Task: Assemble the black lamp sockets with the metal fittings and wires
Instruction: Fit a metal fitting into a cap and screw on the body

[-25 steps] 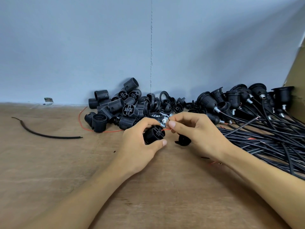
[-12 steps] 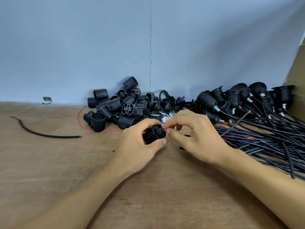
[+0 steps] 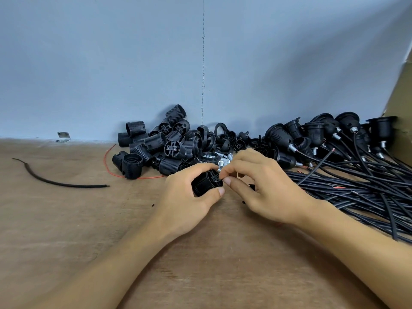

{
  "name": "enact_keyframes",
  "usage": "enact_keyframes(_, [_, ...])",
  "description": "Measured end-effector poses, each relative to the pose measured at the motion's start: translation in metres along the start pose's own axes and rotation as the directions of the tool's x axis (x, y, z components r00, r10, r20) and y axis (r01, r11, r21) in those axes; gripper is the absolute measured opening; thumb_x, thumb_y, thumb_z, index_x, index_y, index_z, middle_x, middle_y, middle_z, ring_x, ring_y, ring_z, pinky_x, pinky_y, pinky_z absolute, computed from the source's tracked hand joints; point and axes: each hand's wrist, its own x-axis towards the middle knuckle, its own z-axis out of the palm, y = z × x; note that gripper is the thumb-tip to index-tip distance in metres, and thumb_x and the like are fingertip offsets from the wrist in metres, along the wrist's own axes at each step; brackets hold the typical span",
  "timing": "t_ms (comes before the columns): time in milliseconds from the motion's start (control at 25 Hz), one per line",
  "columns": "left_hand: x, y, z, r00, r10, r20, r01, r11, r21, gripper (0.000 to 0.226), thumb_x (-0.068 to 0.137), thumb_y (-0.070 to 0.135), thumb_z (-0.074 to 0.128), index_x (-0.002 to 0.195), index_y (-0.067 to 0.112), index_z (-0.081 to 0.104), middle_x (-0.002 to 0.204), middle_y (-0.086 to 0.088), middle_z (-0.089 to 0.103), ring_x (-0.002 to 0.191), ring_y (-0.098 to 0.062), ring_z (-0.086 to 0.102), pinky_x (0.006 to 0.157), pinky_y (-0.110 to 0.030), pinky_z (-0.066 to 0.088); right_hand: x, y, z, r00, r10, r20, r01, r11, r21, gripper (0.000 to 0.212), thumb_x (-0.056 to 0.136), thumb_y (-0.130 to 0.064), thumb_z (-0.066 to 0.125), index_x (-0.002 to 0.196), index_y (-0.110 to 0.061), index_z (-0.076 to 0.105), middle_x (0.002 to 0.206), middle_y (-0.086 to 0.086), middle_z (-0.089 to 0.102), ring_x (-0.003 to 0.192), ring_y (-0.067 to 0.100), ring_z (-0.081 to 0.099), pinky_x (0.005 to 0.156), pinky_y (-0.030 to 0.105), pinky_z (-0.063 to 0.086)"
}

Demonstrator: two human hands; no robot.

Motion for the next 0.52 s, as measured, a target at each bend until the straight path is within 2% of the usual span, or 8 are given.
enact_keyframes(80, [-0.0002, 0.0015, -0.0008, 1.0, 0.011, -0.009, -0.011, 1.0, 0.026, 0.032, 0.076, 0.035, 0.072, 0.103, 0.051, 0.067, 0.103, 0.026, 0.071, 0.102, 0.003, 0.065, 0.086, -0.012, 0.048, -0.0002, -0.0001, 0.0003, 1.0, -0.022, 0.015, 0.022, 1.0, -0.018, 0.008, 0.096, -0.013, 0.062, 0.099, -0.017, 0.068, 0.093, -0.01, 0.055, 0.089, 0.01, 0.047, 0.083, 0.017, 0.038])
enact_keyframes(280, [0.0002, 0.0031, -0.0004, 0.999, 0.032, -0.017, -0.032, 0.999, 0.021, 0.036, 0.076, 0.031, 0.071, 0.108, 0.048, 0.067, 0.107, 0.024, 0.071, 0.105, 0.002, 0.064, 0.091, -0.019, 0.05, -0.001, -0.0007, 0.0006, 1.0, -0.014, 0.025, 0.015, 1.0, -0.021, 0.007, 0.098, -0.014, 0.059, 0.099, -0.016, 0.066, 0.093, -0.016, 0.047, 0.088, 0.004, 0.042, 0.084, 0.013, 0.035])
enact_keyframes(520, [0.0001, 0.0016, -0.0006, 0.999, 0.038, -0.012, -0.037, 0.998, 0.044, 0.041, 0.077, 0.03, 0.072, 0.117, 0.038, 0.07, 0.11, 0.024, 0.07, 0.109, 0.004, 0.063, 0.091, -0.009, 0.045, -0.0006, -0.002, -0.0002, 0.999, -0.009, 0.044, 0.01, 1.0, -0.021, 0.007, 0.098, -0.012, 0.059, 0.096, -0.014, 0.065, 0.091, -0.011, 0.048, 0.087, 0.008, 0.043, 0.082, 0.017, 0.035])
